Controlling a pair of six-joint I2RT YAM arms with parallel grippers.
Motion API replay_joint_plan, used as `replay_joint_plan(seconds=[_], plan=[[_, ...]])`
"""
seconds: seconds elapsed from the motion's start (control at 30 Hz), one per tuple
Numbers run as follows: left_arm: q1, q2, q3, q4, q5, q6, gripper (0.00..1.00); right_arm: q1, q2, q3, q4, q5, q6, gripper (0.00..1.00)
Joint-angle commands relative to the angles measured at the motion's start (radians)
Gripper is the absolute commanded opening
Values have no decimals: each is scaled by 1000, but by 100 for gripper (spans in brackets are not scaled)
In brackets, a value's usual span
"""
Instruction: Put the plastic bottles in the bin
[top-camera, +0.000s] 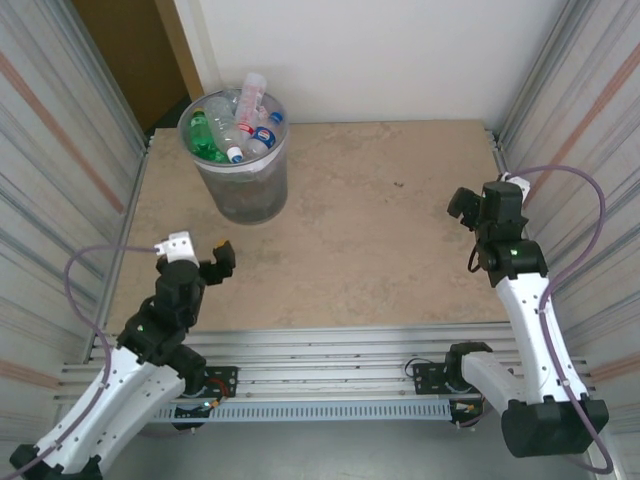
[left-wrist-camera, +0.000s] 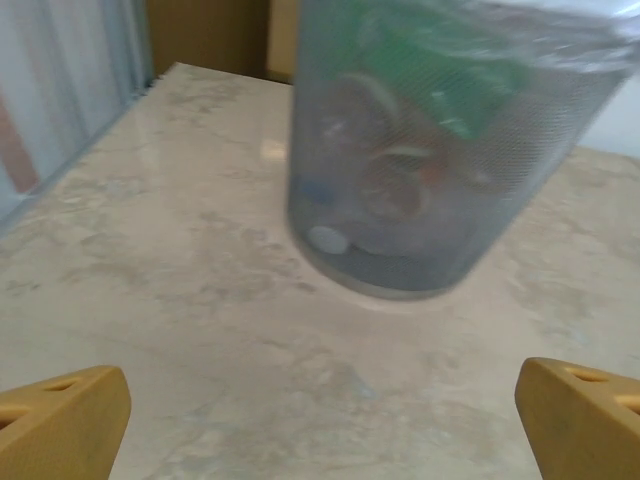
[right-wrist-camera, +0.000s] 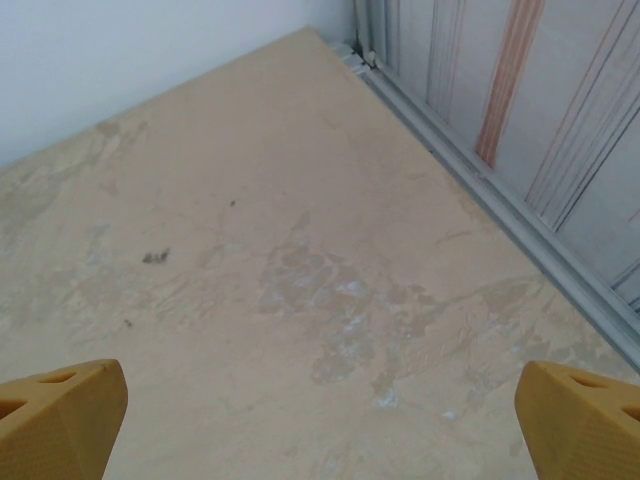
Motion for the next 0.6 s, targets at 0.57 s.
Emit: replay_joint_plan(seconds=[0.57], plan=[[408, 167, -320, 764, 428, 391, 99, -50, 125, -523, 885, -142, -288, 98]])
